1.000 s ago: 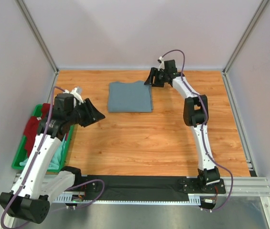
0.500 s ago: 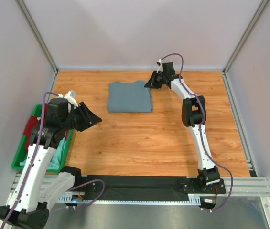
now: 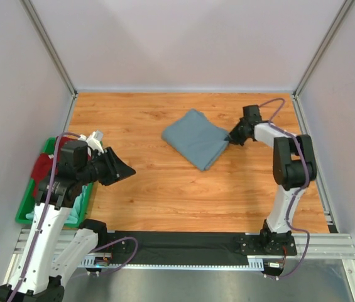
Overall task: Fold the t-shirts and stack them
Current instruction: Neatly place the folded tshirt to the corner
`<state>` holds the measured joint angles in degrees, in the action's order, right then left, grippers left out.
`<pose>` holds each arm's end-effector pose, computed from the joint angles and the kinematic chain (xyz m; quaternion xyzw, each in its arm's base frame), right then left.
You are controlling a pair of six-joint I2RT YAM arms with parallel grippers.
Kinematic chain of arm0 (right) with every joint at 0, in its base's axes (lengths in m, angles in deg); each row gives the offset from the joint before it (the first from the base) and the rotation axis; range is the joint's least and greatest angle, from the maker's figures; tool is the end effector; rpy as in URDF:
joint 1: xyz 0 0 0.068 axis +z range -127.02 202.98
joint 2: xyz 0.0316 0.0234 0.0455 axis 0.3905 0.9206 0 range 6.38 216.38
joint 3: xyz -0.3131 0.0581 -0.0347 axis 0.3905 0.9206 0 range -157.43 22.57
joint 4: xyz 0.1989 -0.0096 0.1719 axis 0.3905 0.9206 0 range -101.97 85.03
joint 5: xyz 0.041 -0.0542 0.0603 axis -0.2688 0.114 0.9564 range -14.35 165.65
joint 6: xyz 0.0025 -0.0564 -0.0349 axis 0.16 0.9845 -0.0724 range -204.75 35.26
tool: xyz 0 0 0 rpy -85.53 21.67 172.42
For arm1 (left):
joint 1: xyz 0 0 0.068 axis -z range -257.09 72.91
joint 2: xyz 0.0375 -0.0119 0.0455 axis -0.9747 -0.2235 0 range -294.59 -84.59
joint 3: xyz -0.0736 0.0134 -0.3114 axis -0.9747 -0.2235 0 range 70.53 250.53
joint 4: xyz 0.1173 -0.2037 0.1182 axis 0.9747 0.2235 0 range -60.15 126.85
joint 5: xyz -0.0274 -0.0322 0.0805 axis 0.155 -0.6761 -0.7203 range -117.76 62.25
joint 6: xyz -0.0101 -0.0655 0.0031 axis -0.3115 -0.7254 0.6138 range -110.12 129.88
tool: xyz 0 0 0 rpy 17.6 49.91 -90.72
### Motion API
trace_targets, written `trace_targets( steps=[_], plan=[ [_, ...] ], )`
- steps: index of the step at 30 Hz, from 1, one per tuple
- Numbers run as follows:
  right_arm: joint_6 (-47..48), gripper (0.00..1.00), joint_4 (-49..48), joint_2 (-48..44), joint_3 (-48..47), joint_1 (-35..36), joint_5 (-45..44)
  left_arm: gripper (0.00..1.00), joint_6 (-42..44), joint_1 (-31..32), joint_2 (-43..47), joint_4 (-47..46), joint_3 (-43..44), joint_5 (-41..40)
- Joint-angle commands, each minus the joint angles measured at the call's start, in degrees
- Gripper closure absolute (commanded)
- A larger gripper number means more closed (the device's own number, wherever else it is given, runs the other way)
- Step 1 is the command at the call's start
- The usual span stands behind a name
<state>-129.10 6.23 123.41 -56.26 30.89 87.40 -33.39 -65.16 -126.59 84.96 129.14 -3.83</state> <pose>0.4567 0.0743 0.1822 0.2697 0.9138 0.2146 0.2149 0.0958 -0.0420 0.3749 -0.1513 0.8727 -0.3624 0.2902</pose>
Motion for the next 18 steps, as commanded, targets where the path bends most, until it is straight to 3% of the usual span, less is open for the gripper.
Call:
trace_targets(
  steps=[1,5,9,12,18],
  plan=[
    [-8.4,1.0,4.9,-12.5,12.4,-4.8,-11.4,0.58,2.3,-0.1,2.4,0.5,-2.1,6.1],
    [-11.2,1.0,9.5,-30.7,29.3,-12.0,-19.6,0.58,3.6,-0.1,4.4,0.8,-3.0,10.2],
    [-11.8,1.0,16.8,-45.2,39.2,-21.0,-22.5,0.59,3.5,2.1,5.2,-0.1,-2.4,10.4],
    [-7.3,1.0,19.8,-53.0,43.1,-30.7,-22.4,0.6,2.6,4.7,4.4,-0.9,-2.3,10.9],
    [5.0,1.0,25.0,-57.7,44.0,-48.8,-21.1,0.6,2.9,8.4,3.2,-1.0,-1.1,10.3]
  ],
)
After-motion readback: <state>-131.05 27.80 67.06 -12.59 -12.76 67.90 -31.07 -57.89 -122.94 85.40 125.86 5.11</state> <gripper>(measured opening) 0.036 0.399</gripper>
